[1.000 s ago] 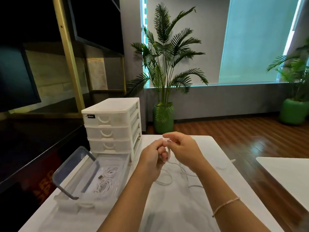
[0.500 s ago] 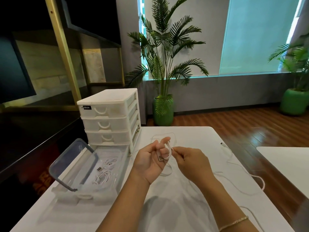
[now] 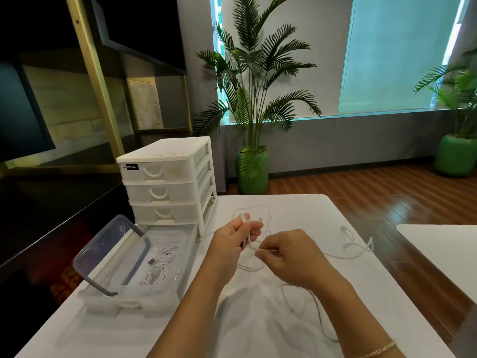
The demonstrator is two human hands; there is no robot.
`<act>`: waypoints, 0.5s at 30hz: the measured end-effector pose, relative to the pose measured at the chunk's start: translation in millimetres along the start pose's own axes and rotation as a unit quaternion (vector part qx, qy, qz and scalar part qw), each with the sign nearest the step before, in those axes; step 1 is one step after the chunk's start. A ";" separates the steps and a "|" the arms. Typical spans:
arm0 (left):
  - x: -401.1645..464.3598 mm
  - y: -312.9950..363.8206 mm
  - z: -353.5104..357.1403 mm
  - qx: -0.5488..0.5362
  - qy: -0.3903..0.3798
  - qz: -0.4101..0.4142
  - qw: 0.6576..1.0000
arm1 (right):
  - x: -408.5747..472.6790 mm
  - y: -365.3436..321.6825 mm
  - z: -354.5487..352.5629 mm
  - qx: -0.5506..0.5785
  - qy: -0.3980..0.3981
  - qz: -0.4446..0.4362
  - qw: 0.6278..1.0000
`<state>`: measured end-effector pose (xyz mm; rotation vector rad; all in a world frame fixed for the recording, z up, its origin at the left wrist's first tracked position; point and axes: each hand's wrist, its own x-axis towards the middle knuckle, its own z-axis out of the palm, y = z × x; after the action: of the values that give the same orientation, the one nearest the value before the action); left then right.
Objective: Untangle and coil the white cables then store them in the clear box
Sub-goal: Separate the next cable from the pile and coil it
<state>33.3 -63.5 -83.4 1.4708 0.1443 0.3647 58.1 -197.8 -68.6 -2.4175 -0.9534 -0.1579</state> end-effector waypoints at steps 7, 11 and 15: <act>-6.3 -1.1 8.4 0.117 -0.120 -0.005 0.986 | -0.1 7.4 -8.4 0.109 0.051 -0.009 0.993; -11.2 4.8 7.1 0.143 -0.145 0.013 0.979 | 1.0 16.1 -6.7 0.129 0.113 0.008 0.985; -12.8 7.6 6.5 0.172 -0.157 0.035 0.972 | 1.9 17.8 -5.7 0.105 0.158 0.017 0.982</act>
<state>22.2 -73.4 -76.8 1.8607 -0.1036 0.1631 71.8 -210.5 -70.9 -2.1324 -0.7422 -0.3953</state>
